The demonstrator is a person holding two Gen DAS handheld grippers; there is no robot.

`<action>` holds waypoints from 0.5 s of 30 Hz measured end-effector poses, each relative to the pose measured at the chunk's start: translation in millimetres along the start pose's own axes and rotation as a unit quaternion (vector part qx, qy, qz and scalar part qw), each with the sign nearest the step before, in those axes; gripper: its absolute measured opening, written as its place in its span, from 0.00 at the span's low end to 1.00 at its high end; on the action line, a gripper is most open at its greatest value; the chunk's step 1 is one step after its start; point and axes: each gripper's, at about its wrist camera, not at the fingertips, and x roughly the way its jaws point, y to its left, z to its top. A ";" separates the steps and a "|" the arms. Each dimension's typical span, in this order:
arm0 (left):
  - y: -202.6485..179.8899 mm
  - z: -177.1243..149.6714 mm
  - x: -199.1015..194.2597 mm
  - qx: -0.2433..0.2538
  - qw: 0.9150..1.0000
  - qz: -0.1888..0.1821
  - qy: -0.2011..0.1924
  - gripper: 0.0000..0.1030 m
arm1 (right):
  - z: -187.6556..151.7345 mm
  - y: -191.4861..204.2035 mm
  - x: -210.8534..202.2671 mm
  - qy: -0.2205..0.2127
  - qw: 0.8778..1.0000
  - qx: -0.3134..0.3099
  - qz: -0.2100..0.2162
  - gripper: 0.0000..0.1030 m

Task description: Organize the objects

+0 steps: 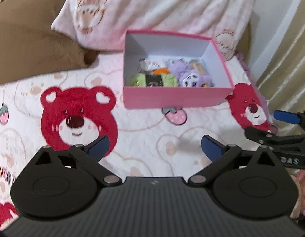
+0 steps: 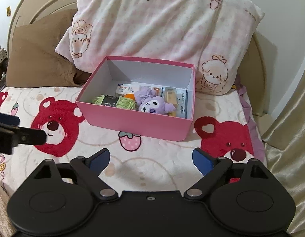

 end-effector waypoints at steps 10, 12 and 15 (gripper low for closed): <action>-4.8 -5.8 0.5 0.014 0.999 0.049 0.011 0.98 | -0.5 -0.8 -0.8 0.017 1.000 0.023 -0.009 0.90; -4.1 -5.4 1.6 0.008 0.999 0.052 0.013 0.98 | -0.9 -1.7 0.1 0.022 0.999 0.029 -0.011 0.90; -3.2 -5.4 9.0 -0.005 0.998 0.051 0.029 0.98 | -1.1 -8.0 2.5 0.033 0.998 0.057 -0.009 0.90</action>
